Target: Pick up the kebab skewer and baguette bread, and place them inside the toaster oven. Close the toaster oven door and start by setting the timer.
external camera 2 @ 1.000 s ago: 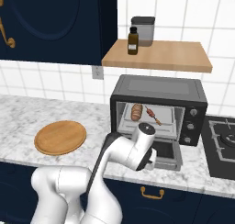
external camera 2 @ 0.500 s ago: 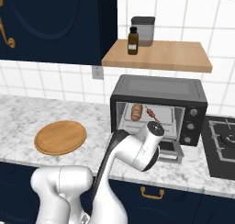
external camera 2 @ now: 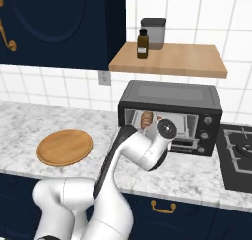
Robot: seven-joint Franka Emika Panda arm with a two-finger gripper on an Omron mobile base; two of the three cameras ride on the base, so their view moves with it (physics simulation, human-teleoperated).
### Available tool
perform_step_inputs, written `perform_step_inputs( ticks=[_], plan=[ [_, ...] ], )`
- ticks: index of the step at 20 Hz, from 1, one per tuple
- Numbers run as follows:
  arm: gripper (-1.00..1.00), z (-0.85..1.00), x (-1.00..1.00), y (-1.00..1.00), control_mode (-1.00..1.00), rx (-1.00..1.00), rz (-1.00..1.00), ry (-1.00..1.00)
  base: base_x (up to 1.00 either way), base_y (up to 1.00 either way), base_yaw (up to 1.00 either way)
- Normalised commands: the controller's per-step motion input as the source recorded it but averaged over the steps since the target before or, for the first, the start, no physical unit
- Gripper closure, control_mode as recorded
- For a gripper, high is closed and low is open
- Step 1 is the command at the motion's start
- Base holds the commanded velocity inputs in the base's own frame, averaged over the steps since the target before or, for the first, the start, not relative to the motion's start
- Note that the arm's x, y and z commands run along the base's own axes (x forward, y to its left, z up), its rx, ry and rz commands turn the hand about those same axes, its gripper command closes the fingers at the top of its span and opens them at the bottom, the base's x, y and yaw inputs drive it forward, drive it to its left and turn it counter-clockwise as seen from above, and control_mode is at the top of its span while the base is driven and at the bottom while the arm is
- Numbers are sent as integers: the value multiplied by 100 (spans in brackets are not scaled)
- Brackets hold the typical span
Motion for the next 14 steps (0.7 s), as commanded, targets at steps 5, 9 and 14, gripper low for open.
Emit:
perform_step_inputs(
  ticks=[5,9,14],
  plan=[
    [-100,2,87,45,-100,-2,-10,-37,0,0,0],
    [-100,2,60,17,-100,0,-9,-30,0,0,0],
    [-100,5,41,2,-100,0,-8,-19,0,0,0]
  ],
)
